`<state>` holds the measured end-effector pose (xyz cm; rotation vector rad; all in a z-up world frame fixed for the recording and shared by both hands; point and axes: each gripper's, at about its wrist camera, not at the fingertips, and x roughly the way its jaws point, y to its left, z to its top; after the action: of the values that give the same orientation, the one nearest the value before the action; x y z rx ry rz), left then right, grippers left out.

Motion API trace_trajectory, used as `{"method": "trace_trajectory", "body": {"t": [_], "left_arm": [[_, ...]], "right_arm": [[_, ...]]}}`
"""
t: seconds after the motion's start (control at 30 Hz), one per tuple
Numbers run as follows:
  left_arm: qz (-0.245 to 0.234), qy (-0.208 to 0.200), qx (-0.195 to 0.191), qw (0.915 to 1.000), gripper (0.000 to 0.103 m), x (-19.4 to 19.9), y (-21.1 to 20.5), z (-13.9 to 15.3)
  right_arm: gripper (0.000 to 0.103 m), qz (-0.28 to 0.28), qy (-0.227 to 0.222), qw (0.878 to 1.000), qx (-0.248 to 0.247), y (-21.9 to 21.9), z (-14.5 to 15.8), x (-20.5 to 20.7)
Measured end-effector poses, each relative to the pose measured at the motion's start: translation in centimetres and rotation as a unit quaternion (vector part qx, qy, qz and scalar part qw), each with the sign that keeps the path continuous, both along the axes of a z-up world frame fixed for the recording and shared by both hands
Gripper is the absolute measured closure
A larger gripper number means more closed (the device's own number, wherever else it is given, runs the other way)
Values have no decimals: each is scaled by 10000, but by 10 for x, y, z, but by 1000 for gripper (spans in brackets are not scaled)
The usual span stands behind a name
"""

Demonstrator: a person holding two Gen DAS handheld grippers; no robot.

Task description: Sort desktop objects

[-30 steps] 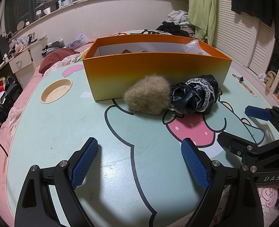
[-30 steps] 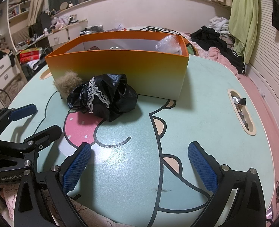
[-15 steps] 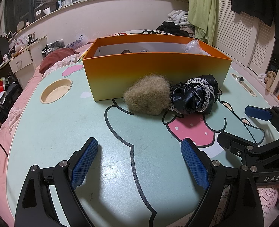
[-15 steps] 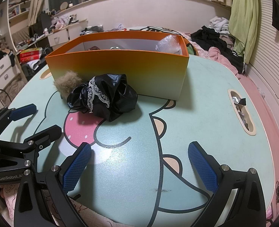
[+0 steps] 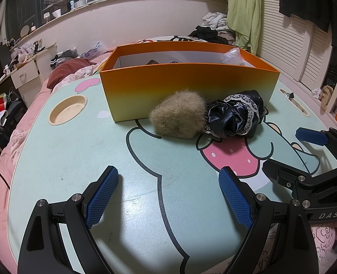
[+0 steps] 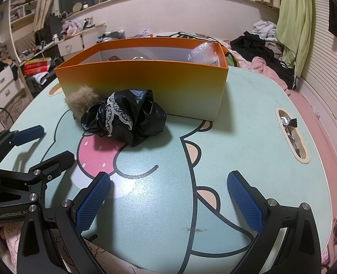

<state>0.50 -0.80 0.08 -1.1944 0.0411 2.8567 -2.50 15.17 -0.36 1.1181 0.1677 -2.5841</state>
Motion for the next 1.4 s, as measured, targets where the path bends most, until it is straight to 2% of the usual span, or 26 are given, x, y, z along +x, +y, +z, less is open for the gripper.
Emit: {"method": "trace_trajectory", "body": {"t": [0.03, 0.17, 0.27, 0.37, 0.43, 0.47, 0.5, 0.53, 0.63, 0.67, 0.73, 0.8, 0.9, 0.93, 0.97, 1.0, 1.03, 1.07, 1.23, 1.4], "left_arm": [[-20, 2, -2, 10000, 13, 0, 1, 1], [-34, 9, 8, 10000, 13, -1, 4, 3], [-34, 17, 10, 10000, 13, -1, 5, 3], [-42, 18, 12, 10000, 13, -1, 5, 4], [-44, 22, 22, 10000, 13, -1, 4, 3], [-46, 23, 25, 10000, 13, -1, 4, 3], [-45, 24, 24, 10000, 13, -1, 4, 3], [-45, 24, 21, 10000, 13, -1, 4, 3], [-57, 27, 20, 10000, 13, -1, 4, 3], [-61, 27, 20, 10000, 13, -1, 3, 3], [-62, 28, 19, 10000, 13, -1, 4, 3], [-60, 30, 17, 10000, 13, -1, 4, 3], [-60, 29, 15, 10000, 13, -1, 3, 3], [-62, 29, 17, 10000, 13, -1, 3, 3], [-63, 28, 16, 10000, 13, -1, 4, 3], [-64, 30, 14, 10000, 13, -1, 4, 3], [-63, 28, 22, 10000, 13, -1, 4, 3], [-60, 29, 22, 10000, 13, -1, 4, 3], [-61, 29, 18, 10000, 13, -1, 4, 3], [-58, 29, 15, 10000, 13, -1, 4, 3]], "right_arm": [[1, 21, 16, 10000, -82, 3, 0, -2], [5, 57, 209, 9953, -940, 17, 14, -1], [5, 231, 17, 9912, -1305, 5, 27, -14], [5, 433, -285, 9890, -1385, -19, 30, -36], [9, 442, -403, 9900, -1280, -32, 30, -48], [23, 516, -511, 9891, -1278, -37, 29, -54], [53, 579, -598, 9885, -1261, -40, 26, -57], [64, 684, -722, 9868, -1276, -42, 22, -59], [76, 730, -591, 9869, -1313, -35, 22, -47], [85, 725, -529, 9880, -1255, -31, 22, -39], [87, 679, -406, 9901, -1156, -20, 23, -24], [97, 571, -298, 9923, -1060, -4, 21, -11], [95, 349, -246, 9943, -977, 17, 11, -3], [81, 314, -280, 9925, -1147, 24, 5, -3], [55, 270, -199, 9896, -1400, 32, 5, 0], [24, 138, -99, 9867, -1619, 41, 5, 3], [13, -1, 16, 9844, -1757, 46, 7, 6], [9, -5, 130, 9833, -1816, 48, 9, 7], [9, 149, 141, 9864, -1633, 37, 13, 7], [9, 290, 69, 9819, -1871, 17, 27, -3]]}}
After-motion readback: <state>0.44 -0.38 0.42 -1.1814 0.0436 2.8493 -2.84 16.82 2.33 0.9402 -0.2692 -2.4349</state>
